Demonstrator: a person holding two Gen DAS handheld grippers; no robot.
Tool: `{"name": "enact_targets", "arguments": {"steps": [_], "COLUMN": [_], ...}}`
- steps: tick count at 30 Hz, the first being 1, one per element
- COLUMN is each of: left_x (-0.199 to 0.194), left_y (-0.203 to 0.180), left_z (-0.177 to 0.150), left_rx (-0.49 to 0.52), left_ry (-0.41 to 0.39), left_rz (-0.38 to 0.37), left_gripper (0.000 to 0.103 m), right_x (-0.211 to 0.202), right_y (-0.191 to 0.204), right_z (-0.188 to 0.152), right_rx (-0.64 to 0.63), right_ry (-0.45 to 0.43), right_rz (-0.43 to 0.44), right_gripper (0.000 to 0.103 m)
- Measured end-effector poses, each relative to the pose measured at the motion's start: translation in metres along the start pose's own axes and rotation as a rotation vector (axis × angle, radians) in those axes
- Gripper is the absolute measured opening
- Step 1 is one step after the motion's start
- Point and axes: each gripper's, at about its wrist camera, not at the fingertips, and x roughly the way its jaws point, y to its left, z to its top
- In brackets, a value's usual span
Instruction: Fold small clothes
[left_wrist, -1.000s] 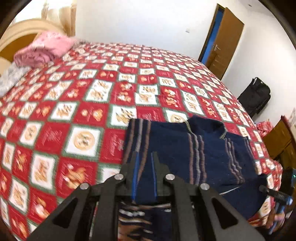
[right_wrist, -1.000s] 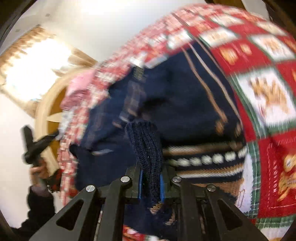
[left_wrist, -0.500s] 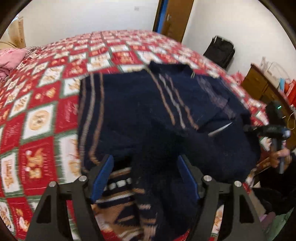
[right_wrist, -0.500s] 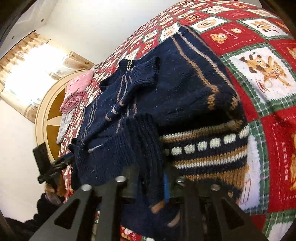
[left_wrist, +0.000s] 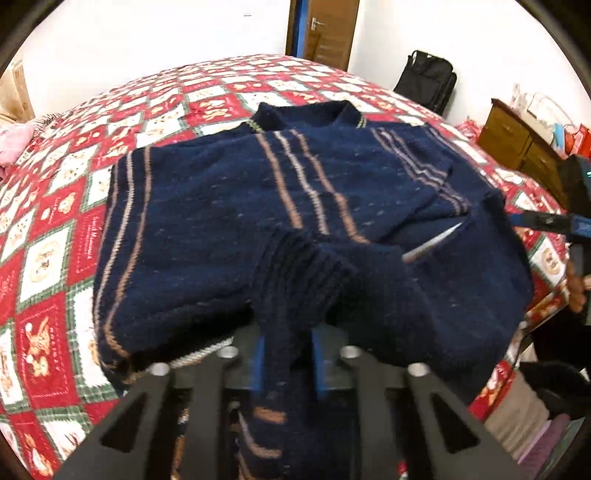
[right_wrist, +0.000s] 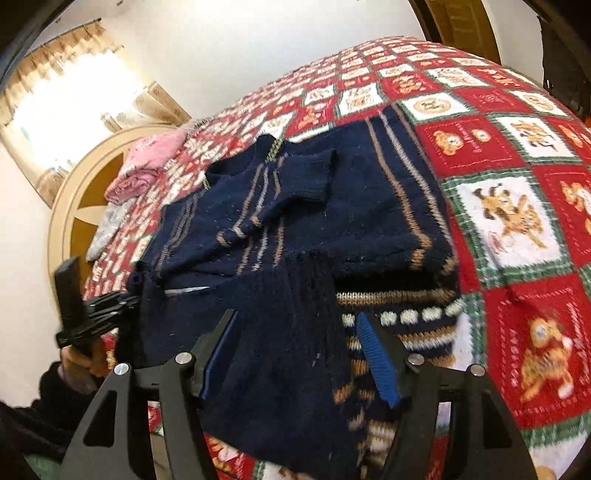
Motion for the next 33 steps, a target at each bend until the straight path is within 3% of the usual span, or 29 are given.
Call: {"name": "enact_targets", "arguments": {"steps": [3, 4, 5, 6, 10, 18, 21, 26, 30, 33], "left_x": [-0.006, -0.010, -0.016, -0.020, -0.035, -0.094, -0.101, -0.103, -0.087, -0.058], "left_y": [0.003, 0.008, 0.016, 0.023, 0.042, 0.057, 0.058, 0.073, 0.098, 0.111], "left_z": [-0.005, -0.007, -0.010, -0.013, -0.027, -0.028, -0.009, 0.037, 0.078, 0.099], "left_rx": [-0.050, -0.090, -0.149, -0.196, -0.327, -0.438, -0.433, -0.404, -0.443, -0.467], "left_ry": [-0.027, -0.040, -0.059, -0.077, -0.123, -0.278, -0.298, -0.322, -0.328, -0.317], "left_rz": [-0.048, -0.091, -0.140, -0.171, -0.277, -0.444, -0.433, -0.350, -0.314, -0.252], "left_gripper": [0.016, 0.016, 0.015, 0.015, 0.015, 0.014, 0.014, 0.014, 0.014, 0.014], "right_x": [0.024, 0.025, 0.025, 0.025, 0.006, -0.063, -0.075, -0.073, -0.048, -0.007], "right_y": [0.004, 0.009, 0.015, 0.018, 0.010, 0.020, 0.039, 0.061, 0.054, 0.042], "right_z": [-0.001, -0.003, -0.004, -0.004, -0.005, 0.014, 0.040, 0.099, 0.143, 0.160], "right_rx": [-0.044, -0.079, -0.118, -0.137, -0.064, 0.030, -0.028, -0.133, -0.132, -0.135], "right_ry": [0.039, 0.025, 0.024, 0.033, 0.009, -0.193, -0.246, -0.292, -0.327, -0.329], "right_rz": [-0.053, -0.084, -0.132, -0.151, -0.103, 0.060, 0.055, 0.013, -0.060, -0.150], "right_gripper": [0.065, 0.052, 0.020, 0.011, 0.011, 0.011, 0.011, 0.011, 0.011, 0.011]}}
